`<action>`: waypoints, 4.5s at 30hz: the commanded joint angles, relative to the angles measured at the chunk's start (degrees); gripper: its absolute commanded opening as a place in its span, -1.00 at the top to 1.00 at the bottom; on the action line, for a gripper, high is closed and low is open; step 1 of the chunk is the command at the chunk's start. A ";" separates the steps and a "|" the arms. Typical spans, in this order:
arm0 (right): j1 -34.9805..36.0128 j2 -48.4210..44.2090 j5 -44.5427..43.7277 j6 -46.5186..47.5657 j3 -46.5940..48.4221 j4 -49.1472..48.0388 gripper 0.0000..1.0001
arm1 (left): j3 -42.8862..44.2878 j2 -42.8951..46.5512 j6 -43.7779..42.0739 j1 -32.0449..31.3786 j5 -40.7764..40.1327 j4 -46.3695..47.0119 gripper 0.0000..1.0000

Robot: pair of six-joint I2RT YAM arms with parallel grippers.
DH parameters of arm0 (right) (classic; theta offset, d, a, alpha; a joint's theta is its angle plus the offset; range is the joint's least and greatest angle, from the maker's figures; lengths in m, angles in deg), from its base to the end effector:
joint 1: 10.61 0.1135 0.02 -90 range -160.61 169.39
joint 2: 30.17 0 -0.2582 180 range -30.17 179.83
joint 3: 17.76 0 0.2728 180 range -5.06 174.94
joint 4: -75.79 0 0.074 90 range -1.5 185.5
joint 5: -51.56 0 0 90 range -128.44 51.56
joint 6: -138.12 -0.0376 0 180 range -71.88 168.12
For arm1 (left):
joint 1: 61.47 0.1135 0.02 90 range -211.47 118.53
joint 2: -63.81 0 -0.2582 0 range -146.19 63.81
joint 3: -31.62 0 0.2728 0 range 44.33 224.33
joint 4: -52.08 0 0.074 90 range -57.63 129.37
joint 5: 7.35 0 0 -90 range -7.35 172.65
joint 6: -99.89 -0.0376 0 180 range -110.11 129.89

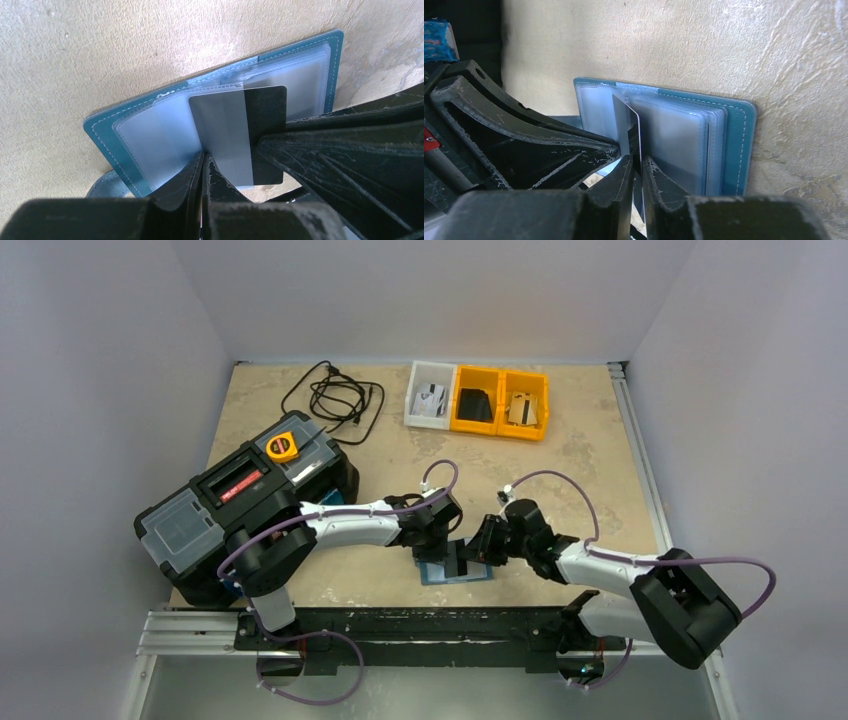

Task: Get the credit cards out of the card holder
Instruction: Remove the credit card from the card holder, then place the credit card in the storage box, then remove the credit card from the card holder.

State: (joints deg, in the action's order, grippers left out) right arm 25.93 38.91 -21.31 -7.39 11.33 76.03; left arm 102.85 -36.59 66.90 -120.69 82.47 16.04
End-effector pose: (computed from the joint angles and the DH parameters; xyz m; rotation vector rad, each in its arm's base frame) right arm 0.1708 0.1403 0.1084 0.2415 2.5133 1.1042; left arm 0.1800 -0.3020 0.1332 0.0542 2.8622 -0.5318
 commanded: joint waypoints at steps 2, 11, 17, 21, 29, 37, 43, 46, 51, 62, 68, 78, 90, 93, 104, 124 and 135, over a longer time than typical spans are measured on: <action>-0.31 0.75 0.70 0.55 -0.24 -1.17 0.90 | -0.99 -2.96 0.82 -0.09 -0.56 -0.04 1.00; -4.44 -7.13 -2.71 3.93 1.20 9.70 1.00 | -4.13 -1.38 2.02 0.48 -1.97 -2.06 1.00; -5.31 -11.95 -3.68 4.88 3.43 16.04 1.00 | -5.72 0.39 1.67 0.69 -2.40 -2.39 1.00; -5.35 -13.95 -3.59 4.60 5.82 18.63 1.00 | -5.37 3.65 0.37 0.69 -3.01 -2.33 1.00; -6.01 -12.06 -5.58 4.94 14.76 21.88 1.00 | 0.94 14.11 -4.26 0.97 -6.40 -8.72 0.71; -16.03 -0.27 -4.82 9.22 30.96 20.34 1.00 | 0.72 27.01 -8.87 3.47 -7.24 -15.62 0.17; -21.35 16.20 -5.76 11.66 48.45 18.73 1.00 | 0.81 33.78 -11.63 4.00 -6.27 -20.23 -0.03; -23.08 25.16 -5.53 12.61 57.52 19.45 1.00 | 1.24 35.94 -13.01 4.26 -5.66 -21.52 -0.05; -24.64 39.12 -5.59 14.06 71.73 20.71 1.00 | 2.67 38.28 -14.50 4.36 -5.40 -24.11 -0.07; -27.05 61.46 -6.04 17.77 98.53 28.53 1.00 | 3.28 38.69 -13.55 4.44 -7.06 -26.82 -0.07; -27.86 65.56 -5.96 20.83 103.85 32.28 0.86 | 3.33 36.75 -11.16 4.44 -7.28 -25.70 -0.07; -27.57 58.09 -8.63 21.17 102.62 40.75 -0.14 | 3.92 31.14 -10.38 4.46 -5.70 -22.38 -0.13; -27.37 13.53 -6.61 16.85 50.95 33.00 -0.39 | 14.48 14.27 -12.36 -3.67 -8.46 -20.07 -0.13; -26.85 4.17 -5.51 15.36 40.63 31.83 -0.40 | 18.13 8.48 -12.53 -5.88 -8.68 -19.10 -0.12; -26.76 -11.68 -5.34 15.58 23.79 35.89 -0.36 | 23.57 -7.07 -10.24 -8.63 -8.15 -14.78 -0.03; -26.71 -16.55 -7.64 15.86 19.73 38.28 -0.36 | 32.71 -20.53 -10.94 -10.74 -14.78 -26.18 0.03; -26.70 -17.49 -5.11 16.03 14.91 37.59 -0.33 | 26.71 -15.62 -10.19 -9.43 -13.63 -21.34 0.93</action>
State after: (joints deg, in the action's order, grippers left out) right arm -0.91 22.01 -28.35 8.26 28.20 114.61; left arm 133.32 -54.49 56.30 -131.14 69.05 -6.54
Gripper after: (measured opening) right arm 0.676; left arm 0.104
